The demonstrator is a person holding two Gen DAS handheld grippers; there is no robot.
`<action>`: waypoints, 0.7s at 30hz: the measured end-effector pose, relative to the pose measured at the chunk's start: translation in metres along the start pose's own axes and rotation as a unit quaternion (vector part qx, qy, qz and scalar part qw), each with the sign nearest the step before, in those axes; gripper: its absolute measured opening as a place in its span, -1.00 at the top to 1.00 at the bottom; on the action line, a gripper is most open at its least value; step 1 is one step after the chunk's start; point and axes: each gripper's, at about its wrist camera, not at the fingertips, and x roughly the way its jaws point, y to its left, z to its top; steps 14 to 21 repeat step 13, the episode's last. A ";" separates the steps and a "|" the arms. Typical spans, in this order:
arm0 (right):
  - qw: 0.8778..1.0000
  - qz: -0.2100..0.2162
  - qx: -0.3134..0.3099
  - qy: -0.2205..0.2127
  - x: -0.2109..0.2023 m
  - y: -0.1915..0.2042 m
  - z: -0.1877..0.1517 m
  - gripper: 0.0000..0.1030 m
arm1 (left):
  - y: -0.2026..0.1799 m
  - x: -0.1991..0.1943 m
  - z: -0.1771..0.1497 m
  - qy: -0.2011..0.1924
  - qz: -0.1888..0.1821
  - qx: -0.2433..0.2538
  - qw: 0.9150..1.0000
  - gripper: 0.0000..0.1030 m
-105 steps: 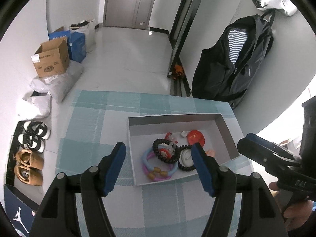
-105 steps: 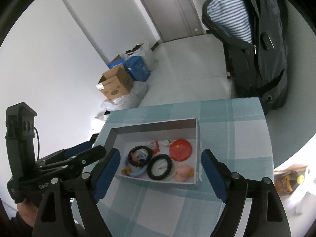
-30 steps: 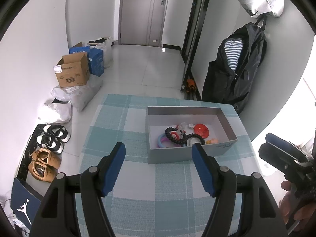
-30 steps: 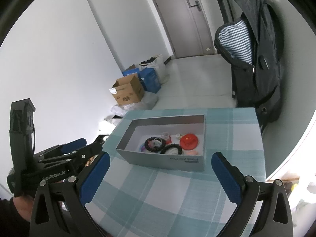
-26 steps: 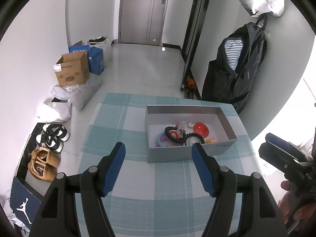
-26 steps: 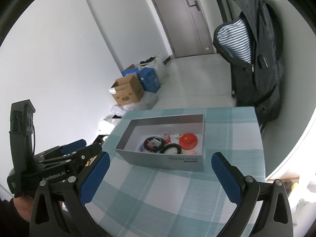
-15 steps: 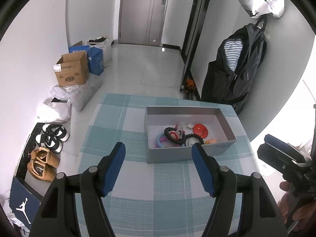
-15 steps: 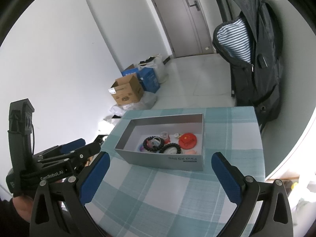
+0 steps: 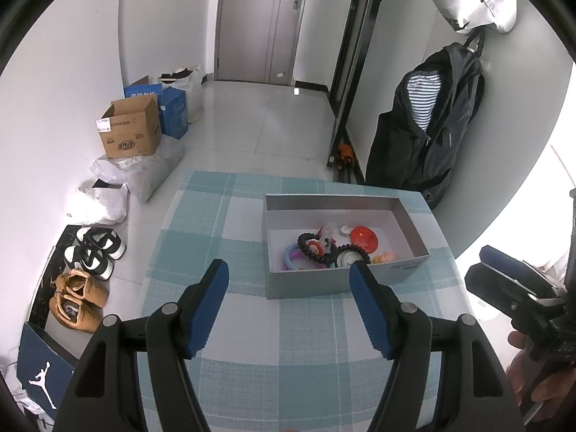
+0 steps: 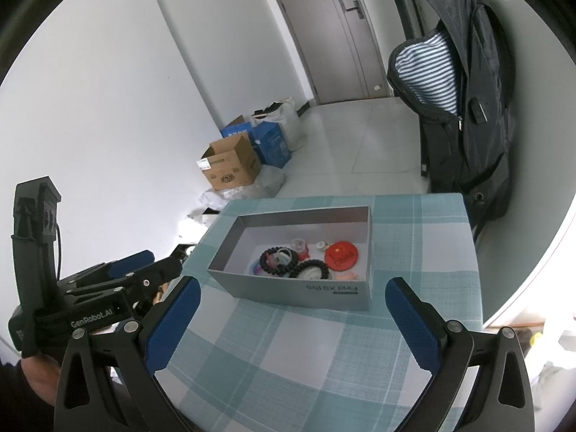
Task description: Organize jewelry
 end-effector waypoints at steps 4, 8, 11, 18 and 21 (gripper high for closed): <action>1.000 0.001 0.000 0.003 0.001 0.000 0.000 -1.00 | -0.001 -0.002 0.000 -0.008 0.004 0.001 1.000 -0.27; 1.000 0.001 -0.001 0.002 0.001 0.000 -0.001 -1.00 | 0.000 -0.001 -0.001 -0.010 0.002 -0.004 1.000 -0.27; 1.000 0.001 0.001 0.003 0.003 -0.002 -0.001 -1.00 | 0.004 0.002 -0.002 -0.009 -0.003 -0.014 1.000 -0.27; 1.000 0.000 0.002 0.006 0.004 -0.004 -0.001 -1.00 | 0.008 0.006 -0.004 0.002 0.002 -0.017 1.000 -0.27; 1.000 0.000 0.002 0.006 0.004 -0.004 -0.001 -1.00 | 0.008 0.006 -0.004 0.002 0.002 -0.017 1.000 -0.27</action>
